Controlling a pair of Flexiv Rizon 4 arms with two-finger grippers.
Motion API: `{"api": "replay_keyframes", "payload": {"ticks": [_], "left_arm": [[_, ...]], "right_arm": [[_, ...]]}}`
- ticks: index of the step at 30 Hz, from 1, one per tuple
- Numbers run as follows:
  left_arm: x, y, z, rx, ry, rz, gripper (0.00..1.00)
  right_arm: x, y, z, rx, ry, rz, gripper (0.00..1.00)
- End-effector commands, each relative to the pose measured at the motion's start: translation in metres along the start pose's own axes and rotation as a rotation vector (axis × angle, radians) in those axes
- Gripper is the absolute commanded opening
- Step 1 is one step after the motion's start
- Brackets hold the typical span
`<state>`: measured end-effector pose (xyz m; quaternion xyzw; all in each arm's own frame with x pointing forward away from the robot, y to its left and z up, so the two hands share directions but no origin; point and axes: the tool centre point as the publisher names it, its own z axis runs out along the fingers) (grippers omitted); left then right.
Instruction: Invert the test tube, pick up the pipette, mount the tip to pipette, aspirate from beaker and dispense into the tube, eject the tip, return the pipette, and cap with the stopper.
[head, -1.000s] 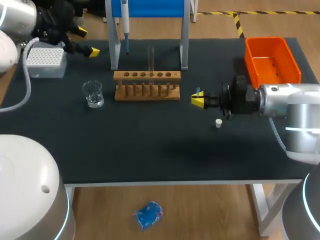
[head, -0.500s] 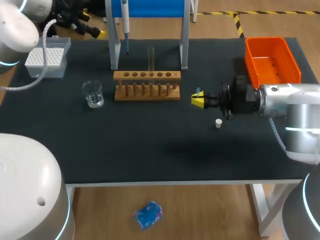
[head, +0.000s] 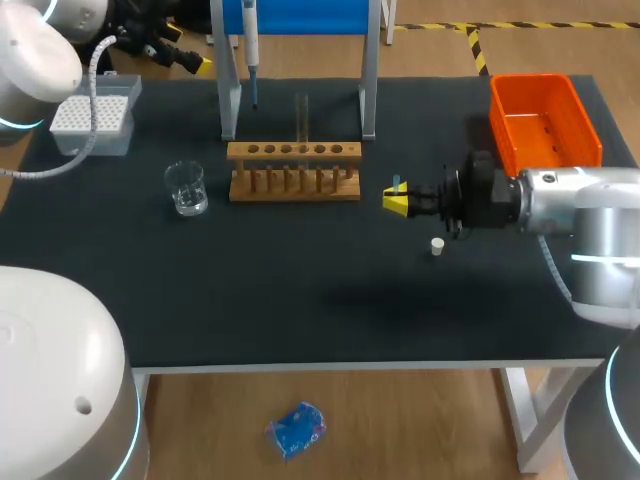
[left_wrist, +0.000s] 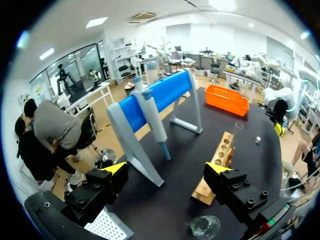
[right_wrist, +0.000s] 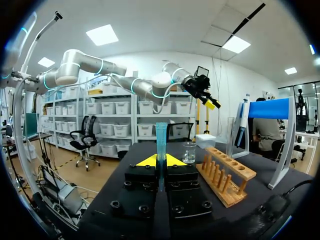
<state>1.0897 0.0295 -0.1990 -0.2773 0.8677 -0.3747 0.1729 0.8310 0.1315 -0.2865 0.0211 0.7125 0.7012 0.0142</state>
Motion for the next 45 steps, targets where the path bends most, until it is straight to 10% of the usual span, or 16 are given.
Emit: {"api": "replay_keyframes", "payload": {"ticks": [1, 11, 45], "left_arm": [[-0.011, -0.01, 0.019, 0.009, -0.037, -0.019, 1.0], [-0.038, -0.044, 0.039, 0.034, -0.212, -0.14, 1.0], [-0.01, -0.085, 0.091, 0.074, -0.459, -0.402, 1.0]], "right_arm": [[0.001, 0.001, 0.0, 0.002, -0.001, 0.0, 0.0], [0.001, 0.001, 0.0, 0.002, -0.001, 0.0, 0.0], [0.001, 0.001, 0.0, 0.002, -0.001, 0.0, 0.0]]}}
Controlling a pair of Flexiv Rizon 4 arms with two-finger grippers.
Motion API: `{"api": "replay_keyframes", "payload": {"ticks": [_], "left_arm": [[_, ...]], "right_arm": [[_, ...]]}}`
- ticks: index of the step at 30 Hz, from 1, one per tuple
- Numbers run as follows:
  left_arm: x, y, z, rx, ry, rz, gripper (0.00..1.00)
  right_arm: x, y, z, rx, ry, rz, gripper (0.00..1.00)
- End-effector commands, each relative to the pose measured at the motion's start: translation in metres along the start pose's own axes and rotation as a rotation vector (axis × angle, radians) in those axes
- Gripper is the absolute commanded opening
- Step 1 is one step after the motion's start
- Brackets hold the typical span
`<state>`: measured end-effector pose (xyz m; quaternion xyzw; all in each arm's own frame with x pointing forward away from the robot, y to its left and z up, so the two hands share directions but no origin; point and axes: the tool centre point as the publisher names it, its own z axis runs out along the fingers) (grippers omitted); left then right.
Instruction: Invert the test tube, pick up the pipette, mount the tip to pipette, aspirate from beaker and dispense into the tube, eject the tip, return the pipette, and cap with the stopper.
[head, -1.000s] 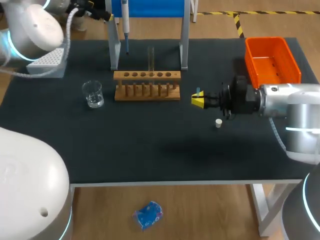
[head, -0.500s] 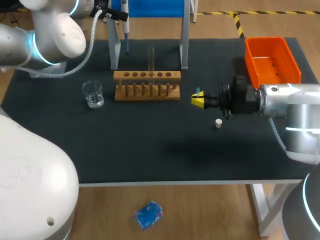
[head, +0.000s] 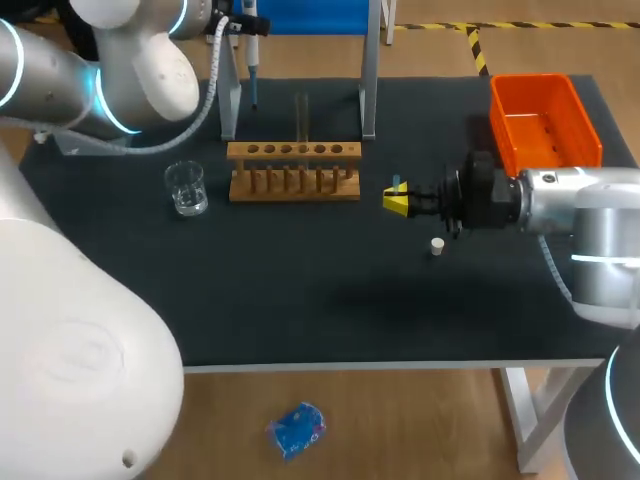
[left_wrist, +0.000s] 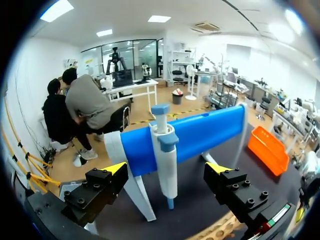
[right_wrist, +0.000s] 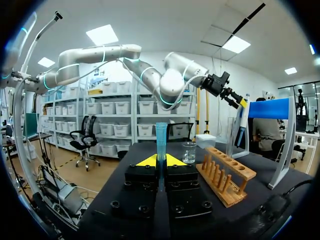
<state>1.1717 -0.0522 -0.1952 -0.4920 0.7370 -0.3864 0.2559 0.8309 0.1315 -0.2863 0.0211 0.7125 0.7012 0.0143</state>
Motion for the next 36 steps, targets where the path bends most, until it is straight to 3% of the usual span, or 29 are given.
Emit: {"api": "replay_keyframes", "payload": {"ticks": [1, 5, 19, 36], "left_arm": [[0.011, -0.004, 0.005, 0.01, -0.123, -0.013, 1.0], [0.02, -0.005, 0.008, 0.029, -0.114, -0.027, 1.0], [0.022, -0.006, 0.009, 0.038, -0.116, -0.021, 1.0], [0.017, -0.002, 0.012, 0.085, -0.234, -0.068, 1.0]], "right_arm": [[0.001, 0.001, 0.0, 0.002, -0.001, 0.0, 0.0], [0.001, 0.001, 0.0, 0.002, -0.001, 0.0, 0.0], [0.001, 0.001, 0.0, 0.002, -0.001, 0.0, 0.0], [0.001, 0.001, 0.0, 0.002, -0.001, 0.0, 0.0]]}}
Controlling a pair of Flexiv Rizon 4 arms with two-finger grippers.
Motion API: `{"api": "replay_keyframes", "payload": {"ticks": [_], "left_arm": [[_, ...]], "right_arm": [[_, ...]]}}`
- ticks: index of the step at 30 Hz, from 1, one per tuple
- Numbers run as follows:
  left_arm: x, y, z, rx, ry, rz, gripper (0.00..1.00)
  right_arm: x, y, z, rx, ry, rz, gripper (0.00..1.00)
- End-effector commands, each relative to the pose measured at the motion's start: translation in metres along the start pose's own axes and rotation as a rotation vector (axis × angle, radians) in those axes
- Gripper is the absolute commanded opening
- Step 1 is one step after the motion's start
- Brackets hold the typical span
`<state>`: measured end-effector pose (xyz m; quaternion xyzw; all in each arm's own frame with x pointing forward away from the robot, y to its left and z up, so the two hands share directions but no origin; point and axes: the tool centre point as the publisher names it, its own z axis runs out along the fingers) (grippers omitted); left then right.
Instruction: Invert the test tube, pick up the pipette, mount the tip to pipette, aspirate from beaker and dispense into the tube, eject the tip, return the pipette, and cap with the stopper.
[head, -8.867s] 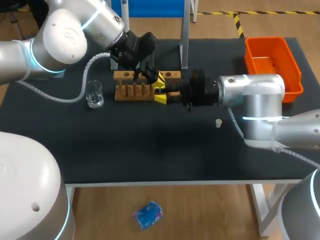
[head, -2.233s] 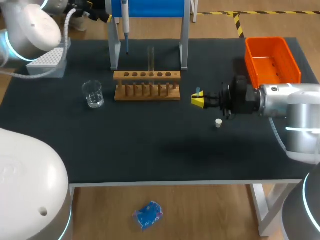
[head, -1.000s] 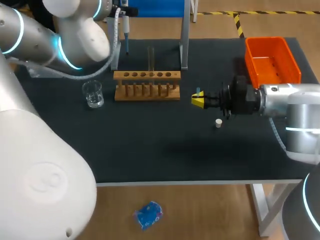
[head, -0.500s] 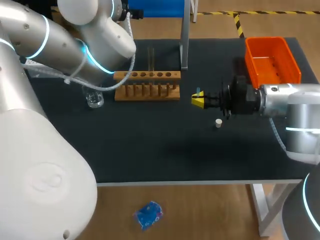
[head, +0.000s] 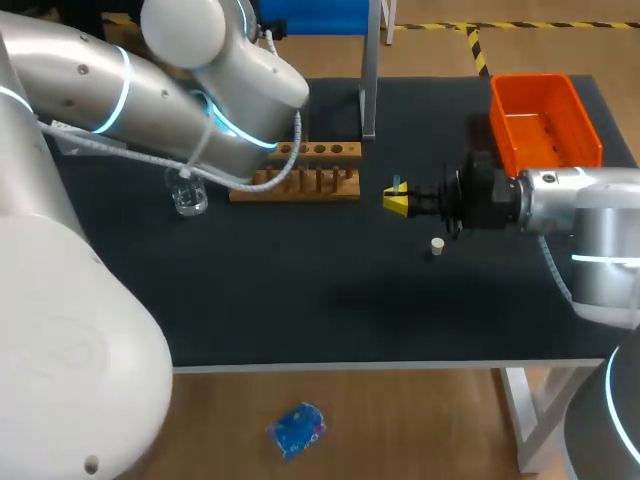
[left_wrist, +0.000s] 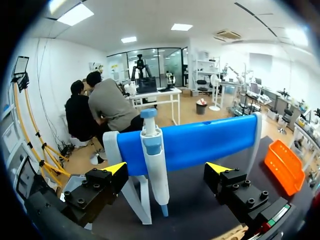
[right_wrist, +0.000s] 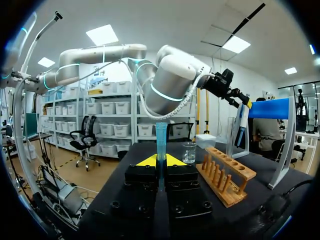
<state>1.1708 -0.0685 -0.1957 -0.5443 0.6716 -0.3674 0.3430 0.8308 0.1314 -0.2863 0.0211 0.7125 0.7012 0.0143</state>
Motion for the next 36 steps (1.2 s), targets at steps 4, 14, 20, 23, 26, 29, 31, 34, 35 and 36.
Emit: {"api": "replay_keyframes", "payload": {"ticks": [4, 14, 20, 23, 26, 29, 31, 34, 35, 36], "left_arm": [[0.001, -0.001, 0.014, 0.015, -0.019, -0.016, 1.0], [-0.004, -0.007, 0.027, 0.038, -0.04, -0.046, 1.0], [-0.005, -0.008, 0.028, 0.047, -0.053, -0.061, 1.0], [-0.006, -0.008, 0.028, 0.047, -0.058, -0.065, 1.0], [-0.006, -0.006, 0.03, 0.049, -0.064, -0.074, 1.0], [-0.007, -0.006, 0.032, 0.05, -0.067, -0.076, 1.0], [-0.007, -0.005, 0.032, 0.049, -0.07, -0.078, 1.0], [-0.007, -0.005, 0.033, 0.049, -0.073, -0.08, 1.0], [-0.007, -0.004, 0.033, 0.048, -0.074, -0.081, 1.0], [-0.007, -0.004, 0.033, 0.048, -0.074, -0.081, 1.0]], "right_arm": [[0.001, 0.001, 0.0, 0.002, -0.001, 0.0, 0.0], [0.001, 0.001, 0.0, 0.002, -0.001, 0.0, 0.0], [0.001, 0.001, 0.0, 0.002, -0.001, 0.0, 0.0], [0.001, 0.001, 0.0, 0.002, -0.001, 0.0, 0.0], [0.001, 0.001, 0.0, 0.002, -0.001, 0.0, 0.0], [0.001, 0.001, 0.0, 0.002, -0.001, 0.0, 0.0], [0.001, 0.001, 0.0, 0.002, -0.001, 0.0, 0.0], [0.001, 0.001, 0.0, 0.002, -0.001, 0.0, 0.0], [0.001, 0.001, 0.0, 0.002, -0.001, 0.0, 0.0], [0.001, 0.001, 0.0, 0.002, -0.001, 0.0, 0.0]]}}
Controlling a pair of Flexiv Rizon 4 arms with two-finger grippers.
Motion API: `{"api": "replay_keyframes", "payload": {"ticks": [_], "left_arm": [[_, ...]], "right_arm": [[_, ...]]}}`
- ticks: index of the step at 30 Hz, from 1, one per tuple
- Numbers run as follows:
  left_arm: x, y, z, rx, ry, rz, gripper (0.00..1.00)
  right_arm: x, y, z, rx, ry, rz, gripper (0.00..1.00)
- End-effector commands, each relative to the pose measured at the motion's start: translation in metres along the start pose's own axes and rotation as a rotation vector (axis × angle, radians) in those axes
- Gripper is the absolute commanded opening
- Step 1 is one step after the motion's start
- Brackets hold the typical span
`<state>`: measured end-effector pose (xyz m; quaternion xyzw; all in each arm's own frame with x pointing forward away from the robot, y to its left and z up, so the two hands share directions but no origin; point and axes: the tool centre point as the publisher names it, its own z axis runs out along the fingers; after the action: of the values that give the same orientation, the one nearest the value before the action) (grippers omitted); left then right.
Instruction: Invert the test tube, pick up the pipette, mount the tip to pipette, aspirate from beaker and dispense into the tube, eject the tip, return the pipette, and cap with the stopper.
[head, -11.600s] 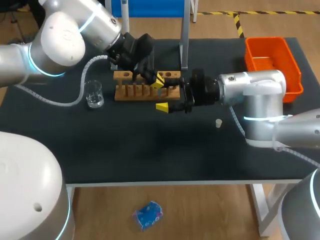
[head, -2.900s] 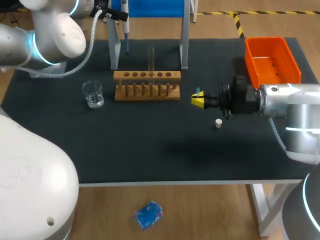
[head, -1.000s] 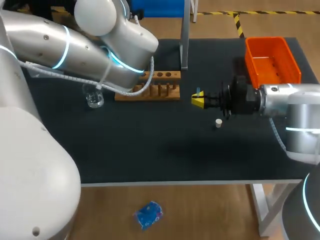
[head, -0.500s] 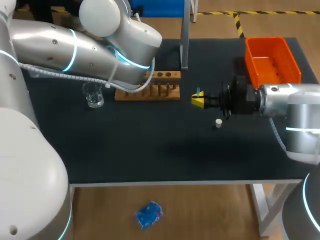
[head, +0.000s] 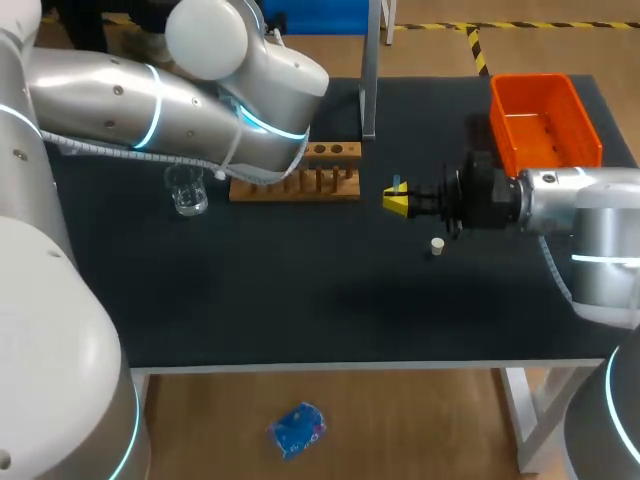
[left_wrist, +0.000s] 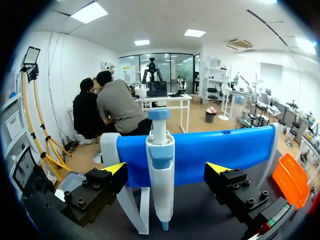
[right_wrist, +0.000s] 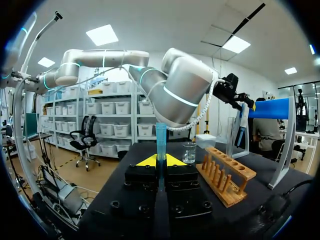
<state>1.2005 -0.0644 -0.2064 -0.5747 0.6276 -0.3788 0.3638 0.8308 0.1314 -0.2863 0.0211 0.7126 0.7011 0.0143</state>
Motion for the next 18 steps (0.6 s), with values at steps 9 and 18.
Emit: {"api": "replay_keyframes", "payload": {"ticks": [9, 18], "left_arm": [[0.0, 0.0005, 0.0056, 0.001, -0.01, -0.002, 1.0], [-0.0022, -0.003, 0.0085, 0.012, -0.017, -0.004, 1.0]], "right_arm": [[0.0005, 0.0005, -0.0002, 0.002, -0.001, 0.0, 0.0], [0.0005, 0.0005, -0.0002, 0.002, -0.001, 0.0, 0.0]]}}
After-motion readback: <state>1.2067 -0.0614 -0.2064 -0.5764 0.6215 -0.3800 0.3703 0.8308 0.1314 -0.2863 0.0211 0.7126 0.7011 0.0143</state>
